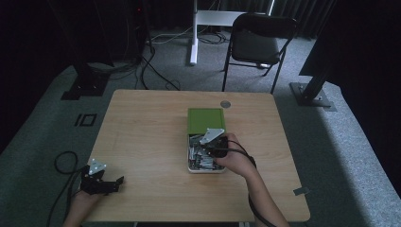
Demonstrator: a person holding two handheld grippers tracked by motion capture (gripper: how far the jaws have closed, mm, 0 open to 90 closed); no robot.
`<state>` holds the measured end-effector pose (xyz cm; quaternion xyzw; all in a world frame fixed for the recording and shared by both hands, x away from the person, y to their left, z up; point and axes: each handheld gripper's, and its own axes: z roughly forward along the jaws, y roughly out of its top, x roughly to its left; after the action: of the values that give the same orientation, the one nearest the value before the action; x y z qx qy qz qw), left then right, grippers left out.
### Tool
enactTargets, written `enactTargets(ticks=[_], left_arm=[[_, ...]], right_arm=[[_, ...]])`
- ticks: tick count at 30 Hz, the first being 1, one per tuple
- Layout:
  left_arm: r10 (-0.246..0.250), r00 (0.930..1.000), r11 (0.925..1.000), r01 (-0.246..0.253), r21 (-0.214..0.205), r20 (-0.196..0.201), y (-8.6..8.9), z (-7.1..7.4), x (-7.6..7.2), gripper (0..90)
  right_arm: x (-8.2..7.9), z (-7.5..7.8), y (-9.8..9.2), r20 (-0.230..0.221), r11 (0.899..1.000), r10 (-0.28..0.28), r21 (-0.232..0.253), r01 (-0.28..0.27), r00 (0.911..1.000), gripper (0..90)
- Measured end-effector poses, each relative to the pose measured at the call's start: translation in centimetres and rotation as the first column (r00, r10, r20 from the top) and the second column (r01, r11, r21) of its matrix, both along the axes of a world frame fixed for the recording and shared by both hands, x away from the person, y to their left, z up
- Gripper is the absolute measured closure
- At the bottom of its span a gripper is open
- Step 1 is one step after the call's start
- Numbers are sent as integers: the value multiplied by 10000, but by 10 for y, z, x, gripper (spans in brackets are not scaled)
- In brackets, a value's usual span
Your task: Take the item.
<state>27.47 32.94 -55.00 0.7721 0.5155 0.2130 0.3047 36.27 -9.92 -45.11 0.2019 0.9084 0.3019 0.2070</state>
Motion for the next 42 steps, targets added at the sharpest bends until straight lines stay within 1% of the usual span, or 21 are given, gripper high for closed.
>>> enactTargets(ticks=[5,9,11,15,19,22,23,25,27,29,31,32,33,34,35,37,38,39,40,41,42], left_arm=[[-4,10000,10000,4,8,-3,0,0,0,13],[4,10000,10000,-4,1,1,0,0,0,13],[6,10000,10000,-6,-6,4,0,0,0,13],[16,10000,10000,-16,-16,13,0,0,0,13],[13,10000,10000,-13,-9,9,0,0,0,13],[12,10000,10000,-12,-12,7,0,0,0,13],[12,10000,10000,-12,-10,7,0,0,0,13],[13,10000,10000,-13,-14,5,0,0,0,13],[11,10000,10000,-11,-11,7,0,0,0,13],[12,10000,10000,-12,-10,6,0,0,0,13],[4,10000,10000,-4,-6,-4,0,0,0,13],[9,10000,10000,-9,-9,3,0,0,0,13],[11,10000,10000,-11,-8,3,0,0,0,13],[8,10000,10000,-8,-8,2,0,0,0,13],[13,10000,10000,-13,-10,4,0,0,0,13],[11,10000,10000,-11,-9,2,0,0,0,13],[10,10000,10000,-10,-9,3,0,0,0,13],[10,10000,10000,-10,-9,3,0,0,0,13],[9,10000,10000,-9,-8,0,0,0,0,13],[9,10000,10000,-9,-7,3,0,0,0,13],[9,10000,10000,-9,-8,1,0,0,0,13]], right_arm=[[-3,5,-3,72,9995,-62,312,60,10000,852],[-6,13,-6,191,9980,-141,611,130,9997,857],[-8,17,-8,113,9961,-246,856,236,9996,859],[-11,22,-11,159,9962,-236,843,221,9996,860],[-13,28,-13,246,9913,-343,1276,309,9991,861],[-14,32,-15,318,9897,-363,1397,315,9988,861],[-15,36,-18,380,9861,-436,1619,369,9983,861],[-16,38,-19,388,9833,-531,1763,454,9978,861],[-17,45,-23,578,9755,-765,2110,627,9954,861],[-18,47,-24,631,9740,-859,2154,705,9943,862],[-18,53,-30,716,9631,-1184,2510,970,9904,862],[-18,53,-30,716,9631,-1184,2510,970,9904,862],[-17,56,-35,722,9568,-1402,2666,1164,9875,862],[-17,56,-35,722,9568,-1402,2666,1164,9875,862],[-17,59,-40,855,9510,-1615,2798,1319,9832,862],[-17,60,-42,891,9508,-1657,2788,1351,9821,862],[-17,62,-46,1015,9456,-1864,2885,1505,9772,863],[-17,62,-46,1015,9456,-1864,2885,1505,9772,863],[-17,64,-51,1108,9366,-2130,3059,1706,9707,864],[-17,64,-51,1108,9366,-2130,3059,1706,9707,864],[-16,65,-56,1153,9288,-2372,3181,1904,9646,864]])
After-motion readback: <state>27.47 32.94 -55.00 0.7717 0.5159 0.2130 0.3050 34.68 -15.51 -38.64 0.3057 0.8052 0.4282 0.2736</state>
